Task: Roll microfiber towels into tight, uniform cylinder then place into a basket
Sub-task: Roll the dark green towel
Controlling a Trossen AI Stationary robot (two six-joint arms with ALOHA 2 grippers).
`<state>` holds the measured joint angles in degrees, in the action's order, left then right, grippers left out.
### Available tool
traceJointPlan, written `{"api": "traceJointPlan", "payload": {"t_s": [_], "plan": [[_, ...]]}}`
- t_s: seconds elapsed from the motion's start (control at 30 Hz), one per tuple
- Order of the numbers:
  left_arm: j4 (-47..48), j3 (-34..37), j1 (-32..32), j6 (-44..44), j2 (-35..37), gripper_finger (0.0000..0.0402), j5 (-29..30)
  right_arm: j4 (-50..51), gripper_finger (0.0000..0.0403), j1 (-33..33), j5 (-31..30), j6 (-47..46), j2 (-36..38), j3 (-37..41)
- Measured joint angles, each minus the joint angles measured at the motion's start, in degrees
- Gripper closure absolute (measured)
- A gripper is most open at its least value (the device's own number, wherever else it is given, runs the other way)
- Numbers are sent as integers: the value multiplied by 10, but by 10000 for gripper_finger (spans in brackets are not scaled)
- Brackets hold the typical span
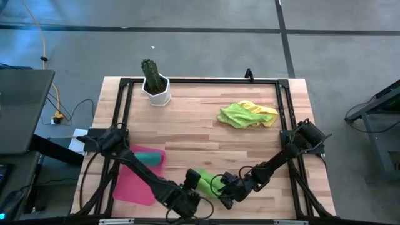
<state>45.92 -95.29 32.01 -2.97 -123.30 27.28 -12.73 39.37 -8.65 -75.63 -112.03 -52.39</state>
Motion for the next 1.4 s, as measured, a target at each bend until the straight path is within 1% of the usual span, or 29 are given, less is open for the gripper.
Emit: {"api": "traceJointPlan", "payload": {"t_s": [0.07, 0.2, 0.3, 0.37, 0.43, 0.5, 0.57, 0.7, 0.83, 1.0, 1.13, 1.27, 1.4], "plan": [[4, 0, -7, 16, -11, 256, -1, -1, 396, 1, -7, 0, 0, 0], [6, 0, -17, 37, -29, 256, 33, -1, 396, 2, -11, 9, 0, 0], [9, 0, -26, 37, -36, 257, 22, 0, 396, 2, -12, 10, 0, 0], [26, 1, -31, 37, -38, 257, 22, 0, 396, 3, -12, 10, 0, 0], [27, 0, -36, 37, -37, 257, 29, 0, 396, 4, -13, 11, 0, -1], [27, 0, -45, 37, -37, 257, 23, 0, 396, 5, -14, 10, 0, -1], [28, 0, -55, 37, -37, 257, -3, 0, 396, 7, -17, 11, 0, -1], [26, -1, -74, 37, -47, 257, -77, 0, 396, 12, -31, 12, 0, -1], [25, -2, -83, 28, -57, 257, -110, 2, 396, 15, -37, 13, 0, -1], [27, -2, -87, -50, -58, 261, -179, 4, 396, 14, -38, 47, 0, -1], [26, -3, -82, -124, -56, 286, -253, 5, 396, 6, -38, 104, 0, -1], [13, -2, -81, -152, -56, 319, -344, 6, 391, -6, -33, 169, 1, -1], [-13, 0, -84, -155, -57, 352, -423, 10, 380, -14, -39, 245, 6, -1]]}}
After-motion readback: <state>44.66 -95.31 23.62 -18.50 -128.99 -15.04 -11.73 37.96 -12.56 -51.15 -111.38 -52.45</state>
